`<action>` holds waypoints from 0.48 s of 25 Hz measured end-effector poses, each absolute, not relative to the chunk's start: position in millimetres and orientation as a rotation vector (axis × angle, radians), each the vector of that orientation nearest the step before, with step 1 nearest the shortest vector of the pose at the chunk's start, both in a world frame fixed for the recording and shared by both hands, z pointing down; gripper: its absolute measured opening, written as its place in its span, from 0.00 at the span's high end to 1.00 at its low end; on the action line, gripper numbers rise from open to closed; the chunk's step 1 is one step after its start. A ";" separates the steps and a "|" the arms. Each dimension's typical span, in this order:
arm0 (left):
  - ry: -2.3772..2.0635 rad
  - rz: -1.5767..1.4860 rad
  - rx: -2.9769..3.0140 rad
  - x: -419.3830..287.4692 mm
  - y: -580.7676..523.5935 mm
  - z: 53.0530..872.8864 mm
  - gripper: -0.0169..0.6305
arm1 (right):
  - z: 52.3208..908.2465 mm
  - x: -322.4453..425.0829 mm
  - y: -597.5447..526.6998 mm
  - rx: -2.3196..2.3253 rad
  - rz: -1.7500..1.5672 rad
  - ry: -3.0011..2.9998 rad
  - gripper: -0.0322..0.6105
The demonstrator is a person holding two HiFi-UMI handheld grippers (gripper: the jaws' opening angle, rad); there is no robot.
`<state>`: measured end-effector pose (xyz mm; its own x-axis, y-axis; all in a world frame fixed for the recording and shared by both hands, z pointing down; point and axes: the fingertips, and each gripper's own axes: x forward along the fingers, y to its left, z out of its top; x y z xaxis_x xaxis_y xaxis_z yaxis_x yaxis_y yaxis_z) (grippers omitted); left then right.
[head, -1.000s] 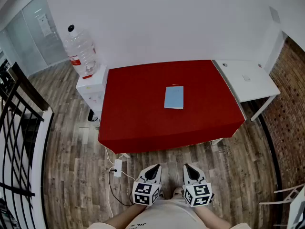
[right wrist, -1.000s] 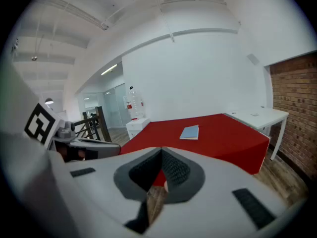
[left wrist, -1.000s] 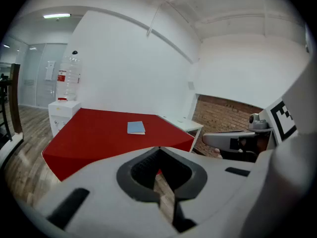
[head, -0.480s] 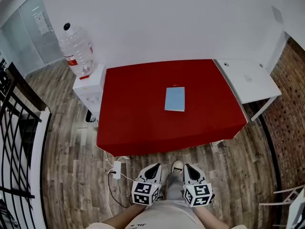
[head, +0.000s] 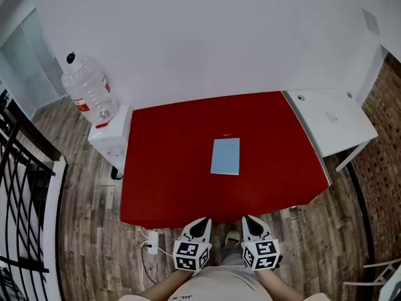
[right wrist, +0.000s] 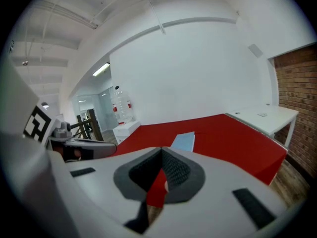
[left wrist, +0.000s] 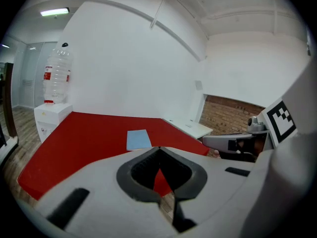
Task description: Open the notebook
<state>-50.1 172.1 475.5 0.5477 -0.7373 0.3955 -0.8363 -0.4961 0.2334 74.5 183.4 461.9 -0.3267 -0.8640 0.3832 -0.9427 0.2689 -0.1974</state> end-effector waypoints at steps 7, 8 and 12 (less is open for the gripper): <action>-1.326 0.329 2.366 -13.1 92.0 468.4 0.96 | 451.3 105.5 100.8 1.634 0.569 -2.391 0.94; -1.330 0.330 2.364 -8.0 84.2 468.0 0.96 | 451.8 110.0 93.0 1.626 0.572 -2.393 0.94; -1.361 0.329 2.349 0.6 61.9 467.6 0.96 | 454.2 120.0 66.1 1.592 0.584 -2.400 0.94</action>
